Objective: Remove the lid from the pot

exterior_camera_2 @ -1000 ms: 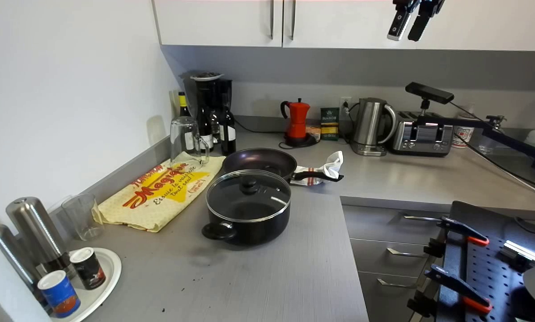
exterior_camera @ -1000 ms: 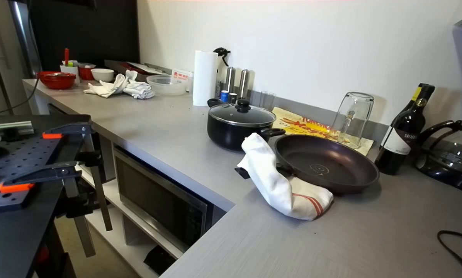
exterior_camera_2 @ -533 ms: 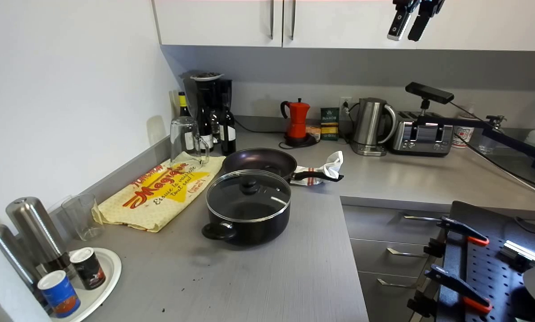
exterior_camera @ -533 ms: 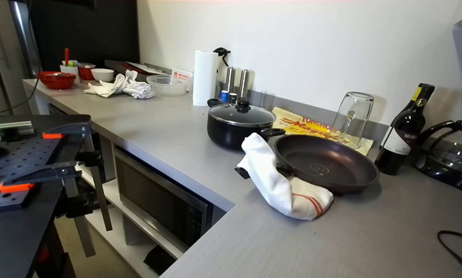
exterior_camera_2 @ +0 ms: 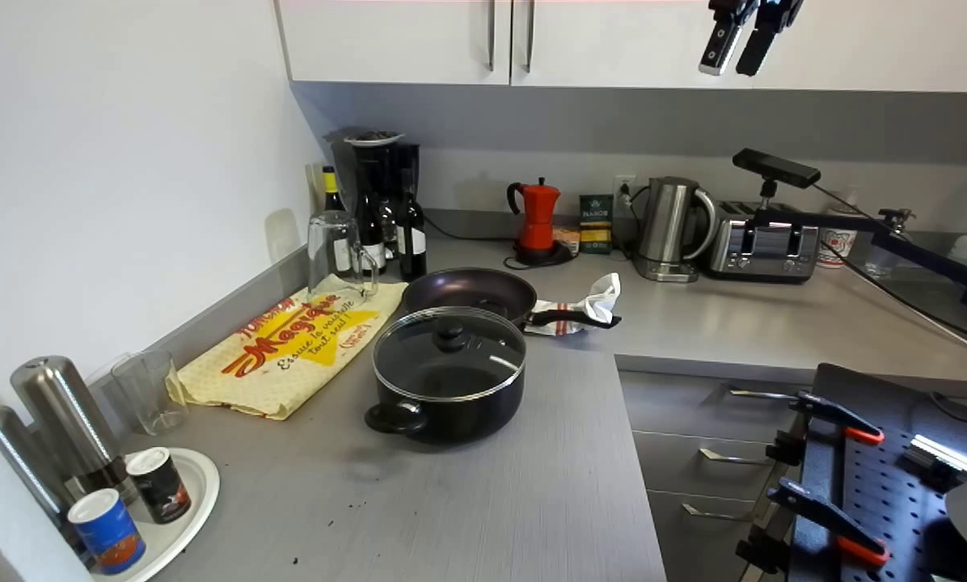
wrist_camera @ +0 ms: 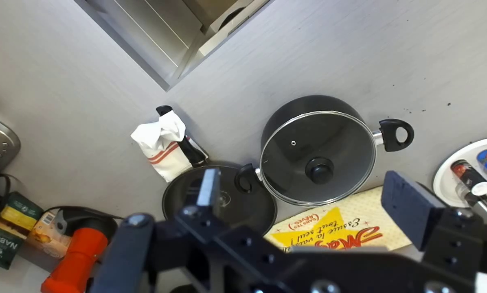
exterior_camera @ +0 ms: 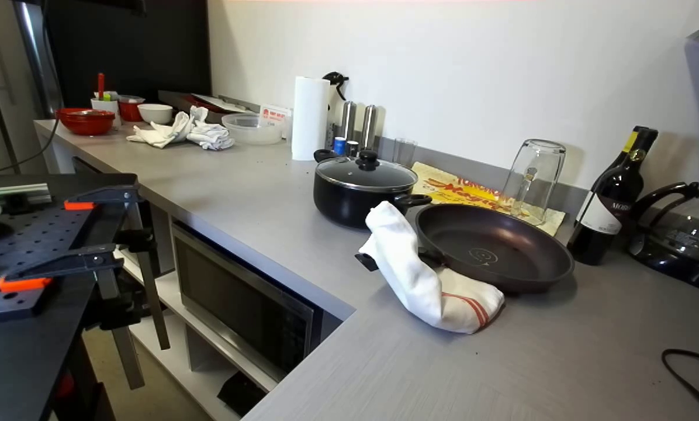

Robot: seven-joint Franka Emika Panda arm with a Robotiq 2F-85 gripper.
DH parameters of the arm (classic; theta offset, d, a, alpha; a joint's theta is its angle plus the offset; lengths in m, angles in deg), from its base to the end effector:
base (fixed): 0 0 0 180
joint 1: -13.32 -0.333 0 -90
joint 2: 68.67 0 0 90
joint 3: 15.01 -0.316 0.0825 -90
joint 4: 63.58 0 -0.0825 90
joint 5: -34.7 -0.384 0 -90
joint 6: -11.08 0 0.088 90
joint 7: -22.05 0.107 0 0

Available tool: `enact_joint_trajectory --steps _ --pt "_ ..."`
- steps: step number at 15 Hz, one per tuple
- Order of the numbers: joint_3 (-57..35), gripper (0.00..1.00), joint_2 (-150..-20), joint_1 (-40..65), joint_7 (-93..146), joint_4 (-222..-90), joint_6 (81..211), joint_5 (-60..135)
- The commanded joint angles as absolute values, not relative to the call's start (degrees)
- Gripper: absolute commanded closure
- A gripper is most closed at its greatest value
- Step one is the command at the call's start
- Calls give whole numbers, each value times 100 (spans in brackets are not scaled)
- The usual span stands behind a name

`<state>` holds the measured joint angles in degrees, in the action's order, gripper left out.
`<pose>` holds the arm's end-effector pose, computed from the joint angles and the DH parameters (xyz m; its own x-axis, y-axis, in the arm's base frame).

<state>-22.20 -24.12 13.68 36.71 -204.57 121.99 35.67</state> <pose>0.3380 0.0481 0.5712 0.9537 -0.1461 0.2630 -0.1618 -0.9860 0.0393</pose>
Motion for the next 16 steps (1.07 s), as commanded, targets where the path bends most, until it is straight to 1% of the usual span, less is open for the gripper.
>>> enact_joint_trajectory --steps 1,9,16 --pt "-2251 0 -2802 1372 3650 -20286 12409 3554" --pt "-2419 0 -4477 1307 3731 -19562 12938 3618" --pt "-2452 0 -6004 1170 3798 -18540 12890 3701"
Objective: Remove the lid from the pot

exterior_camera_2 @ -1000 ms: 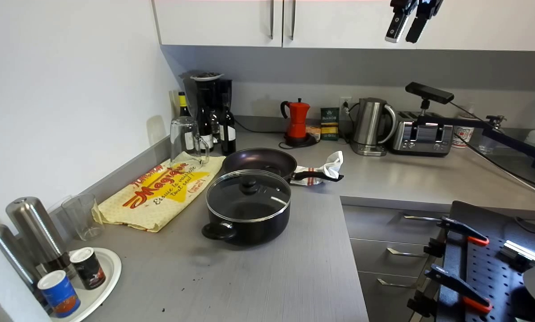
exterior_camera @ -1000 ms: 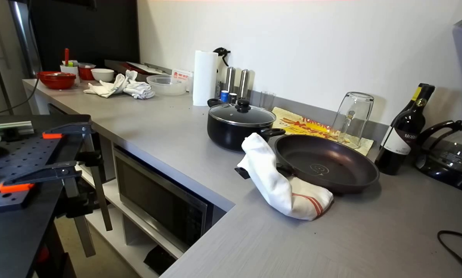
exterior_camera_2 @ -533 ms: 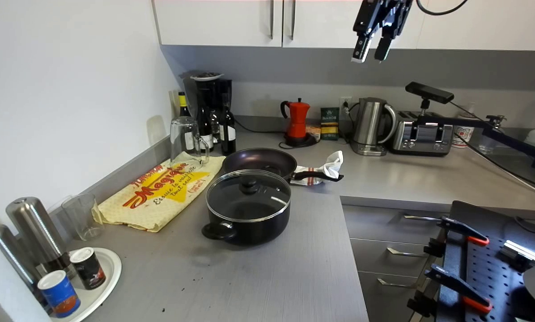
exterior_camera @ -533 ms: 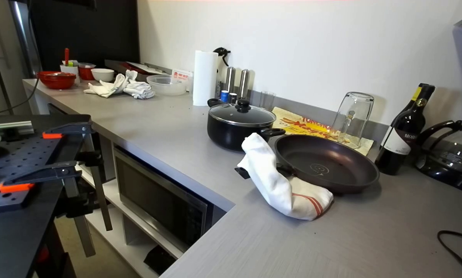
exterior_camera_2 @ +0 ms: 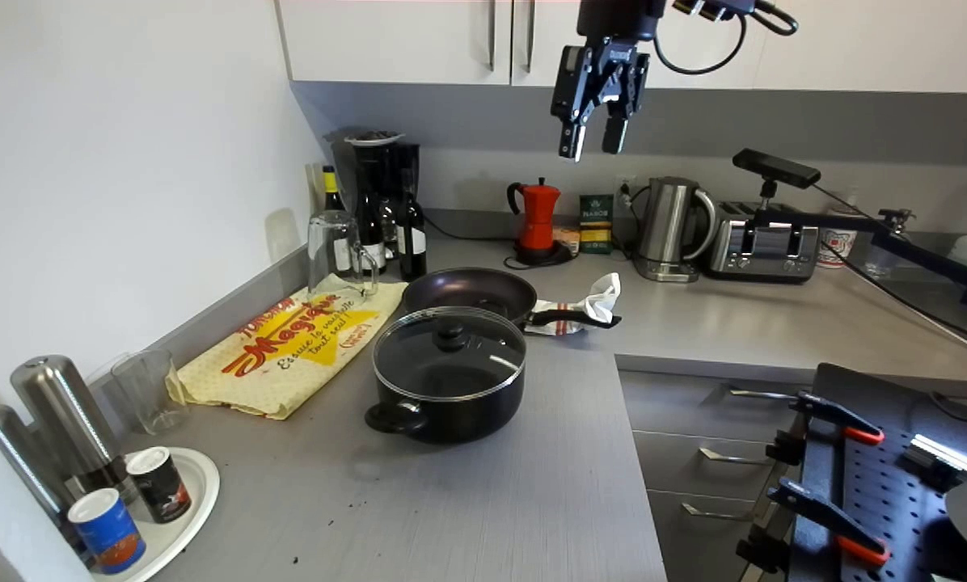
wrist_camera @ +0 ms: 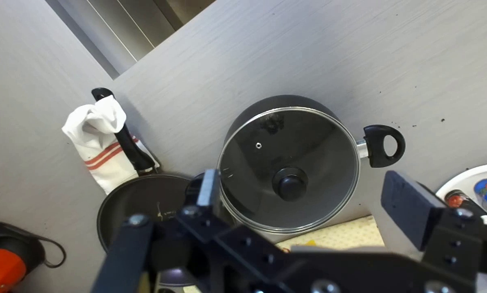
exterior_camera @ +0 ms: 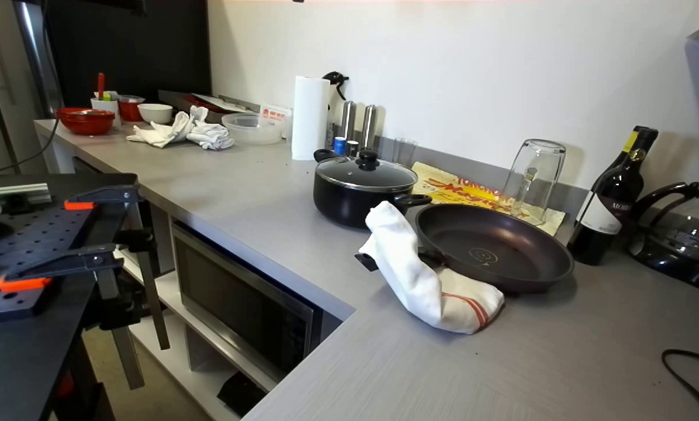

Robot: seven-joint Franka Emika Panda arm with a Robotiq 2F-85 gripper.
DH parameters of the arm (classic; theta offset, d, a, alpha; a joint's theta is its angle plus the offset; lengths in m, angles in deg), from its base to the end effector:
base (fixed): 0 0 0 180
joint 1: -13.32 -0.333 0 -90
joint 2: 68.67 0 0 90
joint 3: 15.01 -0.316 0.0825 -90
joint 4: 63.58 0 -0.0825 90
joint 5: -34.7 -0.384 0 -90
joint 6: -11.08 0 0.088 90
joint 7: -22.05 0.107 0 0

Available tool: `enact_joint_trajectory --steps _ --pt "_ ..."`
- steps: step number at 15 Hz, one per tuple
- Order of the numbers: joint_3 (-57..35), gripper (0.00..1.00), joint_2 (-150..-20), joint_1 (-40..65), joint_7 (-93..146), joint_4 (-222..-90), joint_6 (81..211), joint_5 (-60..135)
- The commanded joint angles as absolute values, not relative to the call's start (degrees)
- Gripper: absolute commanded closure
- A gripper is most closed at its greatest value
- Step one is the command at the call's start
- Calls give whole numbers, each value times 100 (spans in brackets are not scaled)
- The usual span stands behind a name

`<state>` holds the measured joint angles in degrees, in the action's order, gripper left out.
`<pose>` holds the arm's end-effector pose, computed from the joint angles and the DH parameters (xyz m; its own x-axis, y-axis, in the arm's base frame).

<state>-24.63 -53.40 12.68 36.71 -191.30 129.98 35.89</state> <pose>0.4746 0.0890 0.4909 0.9903 -0.0686 0.1206 -0.0731 -0.9968 0.0337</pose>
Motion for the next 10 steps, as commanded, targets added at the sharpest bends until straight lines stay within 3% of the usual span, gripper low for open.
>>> enact_joint_trajectory --steps 1,10 --pt "-2444 0 -6170 1143 3809 -18415 12871 3715" --pt "-2401 0 -7226 805 3833 -17738 12848 3780"
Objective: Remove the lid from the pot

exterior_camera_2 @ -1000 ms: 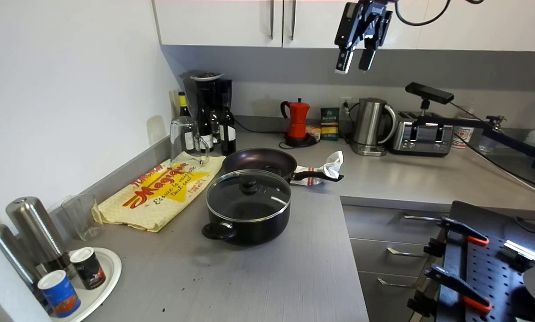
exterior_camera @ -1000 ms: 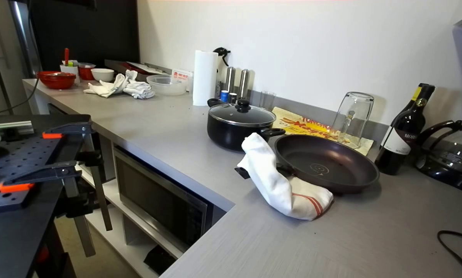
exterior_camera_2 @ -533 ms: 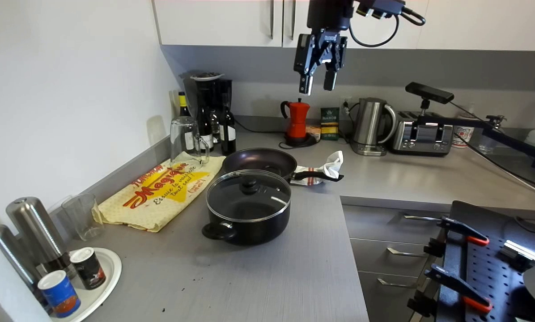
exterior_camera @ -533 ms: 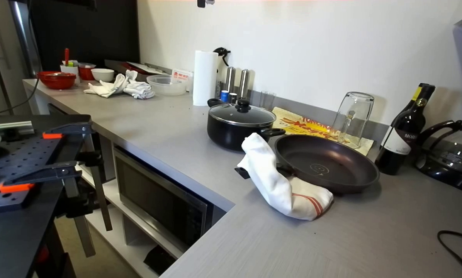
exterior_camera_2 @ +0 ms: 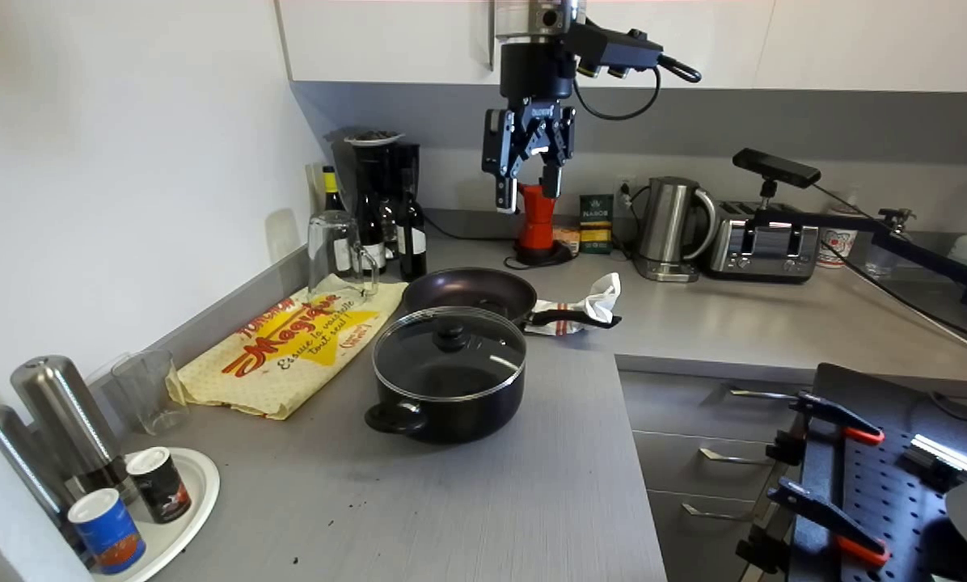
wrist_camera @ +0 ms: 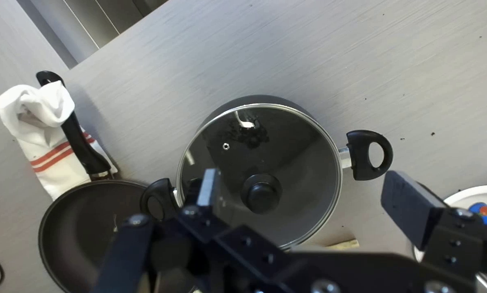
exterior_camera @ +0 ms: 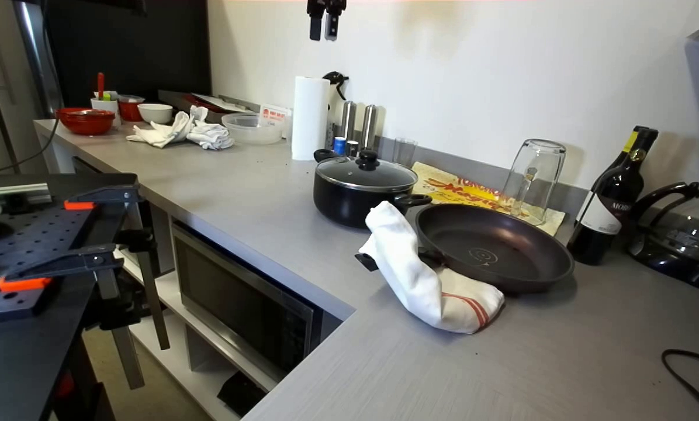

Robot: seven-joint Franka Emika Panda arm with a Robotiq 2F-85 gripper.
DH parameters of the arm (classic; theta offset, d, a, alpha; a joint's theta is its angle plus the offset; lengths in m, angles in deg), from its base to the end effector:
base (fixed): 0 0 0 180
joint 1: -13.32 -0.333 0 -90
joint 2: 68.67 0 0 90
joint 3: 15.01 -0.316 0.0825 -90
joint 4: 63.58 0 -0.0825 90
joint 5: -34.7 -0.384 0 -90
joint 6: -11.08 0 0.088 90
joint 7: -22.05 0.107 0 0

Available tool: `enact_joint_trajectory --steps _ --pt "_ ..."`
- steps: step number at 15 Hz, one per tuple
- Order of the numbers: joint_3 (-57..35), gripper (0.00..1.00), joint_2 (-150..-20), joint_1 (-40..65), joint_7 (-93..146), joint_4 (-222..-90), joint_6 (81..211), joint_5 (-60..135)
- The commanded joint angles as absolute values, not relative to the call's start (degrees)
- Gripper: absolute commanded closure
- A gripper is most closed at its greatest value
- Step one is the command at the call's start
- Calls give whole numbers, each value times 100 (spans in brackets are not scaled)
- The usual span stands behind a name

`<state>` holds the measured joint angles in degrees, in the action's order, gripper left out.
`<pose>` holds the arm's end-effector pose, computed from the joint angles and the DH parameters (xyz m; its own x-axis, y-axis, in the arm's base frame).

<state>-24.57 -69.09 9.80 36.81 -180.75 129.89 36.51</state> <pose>0.5396 0.1236 0.4386 0.9995 -0.0141 0.0273 -0.0147 -0.9997 0.0205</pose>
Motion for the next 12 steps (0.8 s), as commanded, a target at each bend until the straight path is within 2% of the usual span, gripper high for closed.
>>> enact_joint_trajectory --steps 1,12 --pt "-2398 0 -7300 767 3830 -17695 12847 3782" --pt "-2339 0 -7851 513 3792 -17417 12889 3843"
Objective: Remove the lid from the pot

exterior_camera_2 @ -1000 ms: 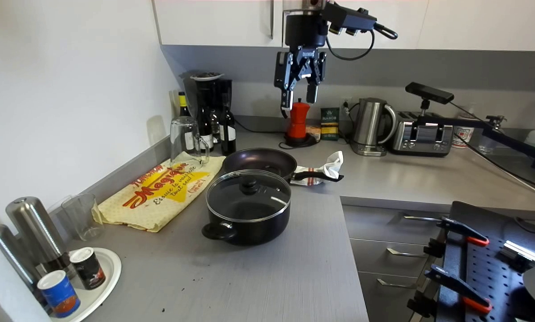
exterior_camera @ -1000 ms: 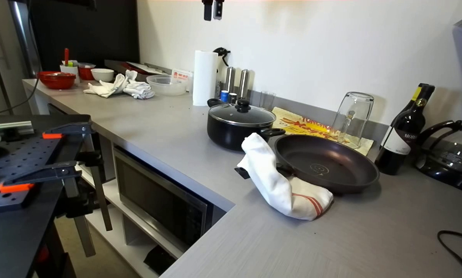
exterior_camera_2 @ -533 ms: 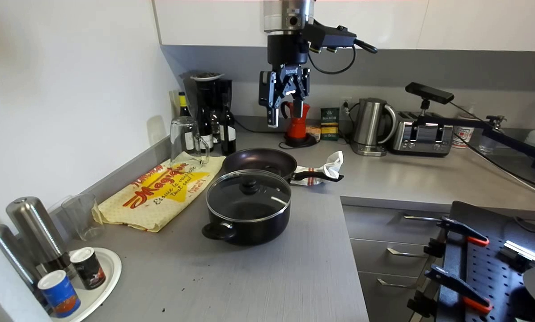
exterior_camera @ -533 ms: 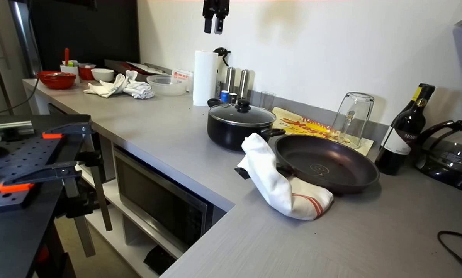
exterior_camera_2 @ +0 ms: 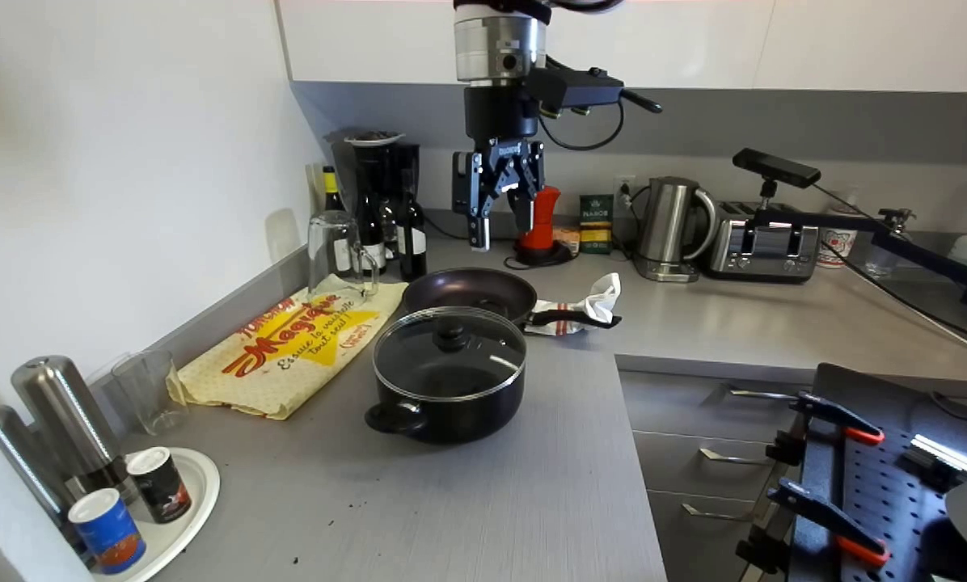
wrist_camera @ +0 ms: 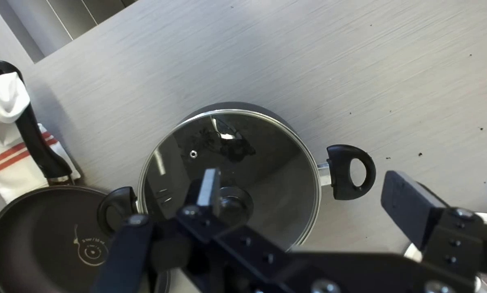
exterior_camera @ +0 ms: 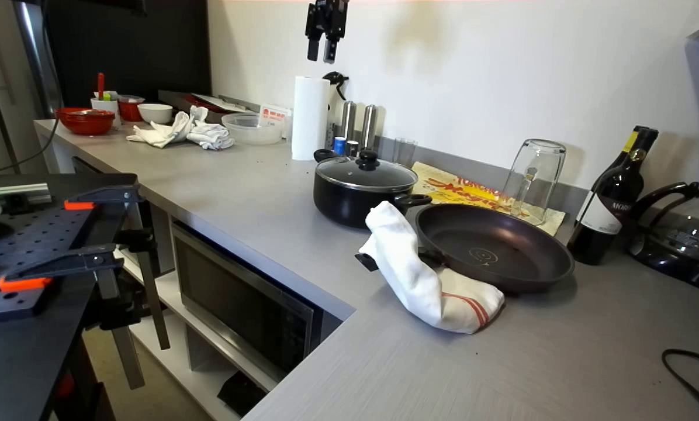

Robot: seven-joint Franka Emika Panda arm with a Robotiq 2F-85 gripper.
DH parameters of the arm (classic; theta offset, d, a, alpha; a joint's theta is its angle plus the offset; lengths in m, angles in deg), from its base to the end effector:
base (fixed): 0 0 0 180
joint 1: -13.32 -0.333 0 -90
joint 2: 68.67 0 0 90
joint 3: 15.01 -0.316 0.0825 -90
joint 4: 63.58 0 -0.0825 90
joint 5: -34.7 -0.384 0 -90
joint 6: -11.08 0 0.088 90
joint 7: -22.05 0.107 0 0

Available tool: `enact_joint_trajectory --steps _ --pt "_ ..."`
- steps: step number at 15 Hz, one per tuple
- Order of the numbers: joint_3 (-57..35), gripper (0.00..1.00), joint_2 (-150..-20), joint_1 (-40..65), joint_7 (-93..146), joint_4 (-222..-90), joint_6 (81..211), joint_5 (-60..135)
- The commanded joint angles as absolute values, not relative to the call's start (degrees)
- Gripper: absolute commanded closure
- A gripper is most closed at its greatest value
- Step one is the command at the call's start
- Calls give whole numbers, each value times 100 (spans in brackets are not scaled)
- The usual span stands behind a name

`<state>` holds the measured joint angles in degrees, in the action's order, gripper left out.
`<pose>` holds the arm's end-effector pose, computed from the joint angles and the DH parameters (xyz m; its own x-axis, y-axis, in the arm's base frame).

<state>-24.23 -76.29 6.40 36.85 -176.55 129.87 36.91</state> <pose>0.5590 0.1573 0.4021 0.9988 0.0411 -0.0256 0.0416 -0.9990 0.0192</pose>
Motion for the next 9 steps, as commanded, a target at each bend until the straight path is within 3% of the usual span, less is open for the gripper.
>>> enact_joint_trajectory --steps 1,9 --pt "-2328 0 -7913 504 3793 -17391 12889 3855" --pt "-2168 0 -8585 506 3709 -16941 12847 3827"
